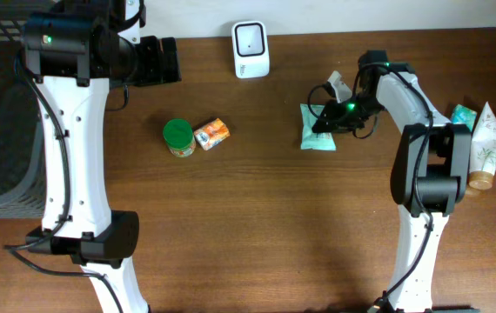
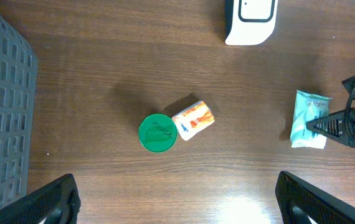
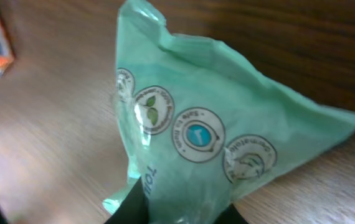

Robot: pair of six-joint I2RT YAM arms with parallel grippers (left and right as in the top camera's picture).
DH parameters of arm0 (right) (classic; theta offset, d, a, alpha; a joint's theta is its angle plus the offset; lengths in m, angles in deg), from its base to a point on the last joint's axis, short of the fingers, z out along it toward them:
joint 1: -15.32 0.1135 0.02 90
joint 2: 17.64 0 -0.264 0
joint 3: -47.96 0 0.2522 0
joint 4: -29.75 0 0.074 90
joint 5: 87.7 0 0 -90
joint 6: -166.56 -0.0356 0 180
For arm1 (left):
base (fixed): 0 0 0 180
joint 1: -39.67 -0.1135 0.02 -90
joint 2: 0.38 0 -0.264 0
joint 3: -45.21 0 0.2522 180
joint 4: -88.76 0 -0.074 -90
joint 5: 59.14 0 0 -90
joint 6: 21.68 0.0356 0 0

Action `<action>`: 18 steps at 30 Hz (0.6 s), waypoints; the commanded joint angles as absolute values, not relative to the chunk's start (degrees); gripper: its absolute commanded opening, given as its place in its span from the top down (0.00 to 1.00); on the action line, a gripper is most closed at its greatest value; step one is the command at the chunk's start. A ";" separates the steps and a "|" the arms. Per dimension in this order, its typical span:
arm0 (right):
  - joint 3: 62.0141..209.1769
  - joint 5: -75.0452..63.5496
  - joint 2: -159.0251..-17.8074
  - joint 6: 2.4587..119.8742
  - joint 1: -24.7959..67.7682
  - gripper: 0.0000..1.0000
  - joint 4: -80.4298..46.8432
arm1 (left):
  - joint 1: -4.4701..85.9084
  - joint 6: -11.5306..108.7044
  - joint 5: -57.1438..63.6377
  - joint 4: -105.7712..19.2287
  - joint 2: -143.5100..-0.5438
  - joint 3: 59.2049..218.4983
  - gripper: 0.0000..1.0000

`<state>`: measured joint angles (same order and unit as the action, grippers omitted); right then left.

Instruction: Scan the item barcode

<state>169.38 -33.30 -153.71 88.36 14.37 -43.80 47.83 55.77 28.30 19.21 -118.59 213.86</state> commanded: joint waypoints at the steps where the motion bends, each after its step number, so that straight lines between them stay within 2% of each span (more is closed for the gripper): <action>1: 169.38 -41.56 -153.01 87.94 15.20 0.96 -42.73 | 47.37 56.64 28.30 19.23 -117.76 214.48 0.01; 6: 183.30 -42.11 -152.36 82.50 20.08 0.96 -40.78 | 47.37 56.66 28.30 19.23 -117.76 214.48 0.01; 8: 186.95 -41.87 -152.36 78.15 23.16 0.96 -31.82 | 47.37 56.66 28.27 19.23 -117.76 214.48 0.01; 10: 186.86 -34.92 -152.66 68.29 26.26 0.96 -19.54 | 47.37 56.64 28.27 19.23 -117.76 214.48 0.01; 12: 186.86 -31.03 -153.23 63.59 28.27 0.96 -13.29 | 47.37 56.64 28.27 19.23 -117.76 214.48 0.01; 18: 186.77 -21.80 -158.35 58.96 32.27 0.96 0.64 | 47.37 56.64 28.27 19.23 -117.76 214.48 0.01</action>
